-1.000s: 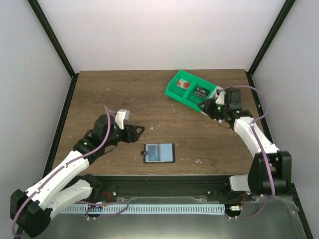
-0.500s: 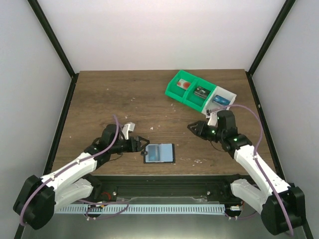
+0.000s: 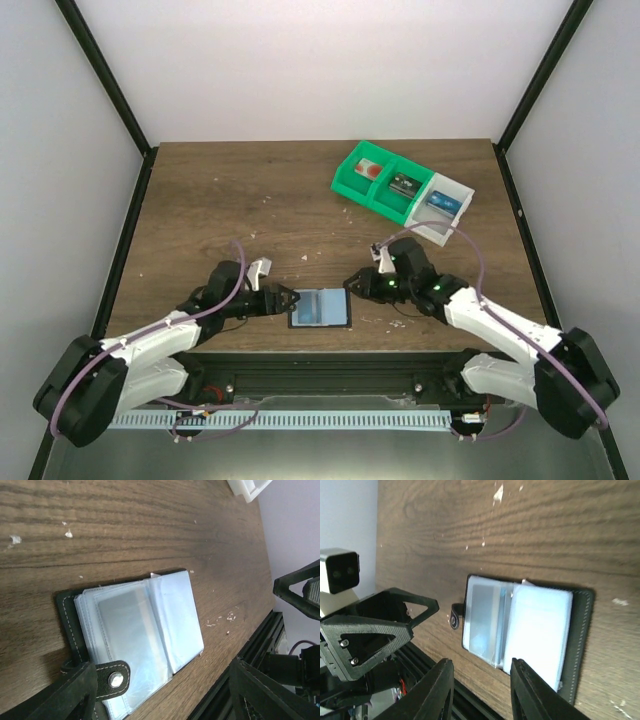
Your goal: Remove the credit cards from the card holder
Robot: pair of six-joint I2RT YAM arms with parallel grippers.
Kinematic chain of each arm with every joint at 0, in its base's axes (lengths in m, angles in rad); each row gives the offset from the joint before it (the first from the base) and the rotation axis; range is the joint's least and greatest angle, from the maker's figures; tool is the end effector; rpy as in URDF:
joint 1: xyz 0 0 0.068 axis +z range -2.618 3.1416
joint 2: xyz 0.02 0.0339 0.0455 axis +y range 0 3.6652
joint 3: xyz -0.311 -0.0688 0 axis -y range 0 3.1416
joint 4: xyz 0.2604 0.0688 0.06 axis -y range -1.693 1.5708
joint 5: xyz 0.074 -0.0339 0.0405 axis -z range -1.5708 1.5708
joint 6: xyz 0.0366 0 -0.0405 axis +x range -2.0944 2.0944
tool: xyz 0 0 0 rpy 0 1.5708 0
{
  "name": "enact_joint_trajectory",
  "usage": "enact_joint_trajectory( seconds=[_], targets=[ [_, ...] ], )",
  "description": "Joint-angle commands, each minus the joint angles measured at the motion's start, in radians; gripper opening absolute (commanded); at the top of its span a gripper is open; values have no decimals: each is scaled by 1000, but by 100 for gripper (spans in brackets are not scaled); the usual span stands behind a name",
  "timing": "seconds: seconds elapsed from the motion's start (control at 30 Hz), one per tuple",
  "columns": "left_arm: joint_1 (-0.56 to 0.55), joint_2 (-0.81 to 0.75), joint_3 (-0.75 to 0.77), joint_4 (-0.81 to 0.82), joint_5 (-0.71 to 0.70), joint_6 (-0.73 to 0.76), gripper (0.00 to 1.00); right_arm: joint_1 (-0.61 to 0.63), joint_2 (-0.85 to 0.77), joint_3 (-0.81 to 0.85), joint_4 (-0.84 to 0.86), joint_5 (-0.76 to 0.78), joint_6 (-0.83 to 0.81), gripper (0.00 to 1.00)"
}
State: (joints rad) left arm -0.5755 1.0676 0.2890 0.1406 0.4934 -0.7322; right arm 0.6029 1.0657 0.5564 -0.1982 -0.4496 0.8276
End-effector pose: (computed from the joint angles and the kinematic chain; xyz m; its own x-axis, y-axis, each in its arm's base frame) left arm 0.1440 -0.1141 0.1825 -0.9054 -0.1144 -0.4088 0.2598 0.6122 -0.7468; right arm 0.1618 0.1307 0.2416 -0.9386 0.1589 -0.3063 -0.1355 0.6466 0.7507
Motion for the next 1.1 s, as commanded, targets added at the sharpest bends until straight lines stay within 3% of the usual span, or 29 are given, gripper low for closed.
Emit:
enact_joint_trajectory(
  seconds=[0.0, 0.17, 0.3, 0.67, 1.07],
  targets=[
    [3, 18, -57, 147, 46, -39, 72, 79, 64, 16, 90, 54, 33, 33],
    [0, 41, -36, 164, 82, -76, 71, 135, 167, 26, 153, 60, 54, 32],
    [-10, 49, -66, 305, 131, -178, 70, 172, 250, 57, 172, 98, 39, 34],
    [-41, 165, -45, 444, 139, -239, 72, 230, 383, 129, 168, 120, 44, 32],
    [-14, 169, -73, 358, 0, -285, 72, 236, 537, 205, 155, 85, -3, 32]
  ],
)
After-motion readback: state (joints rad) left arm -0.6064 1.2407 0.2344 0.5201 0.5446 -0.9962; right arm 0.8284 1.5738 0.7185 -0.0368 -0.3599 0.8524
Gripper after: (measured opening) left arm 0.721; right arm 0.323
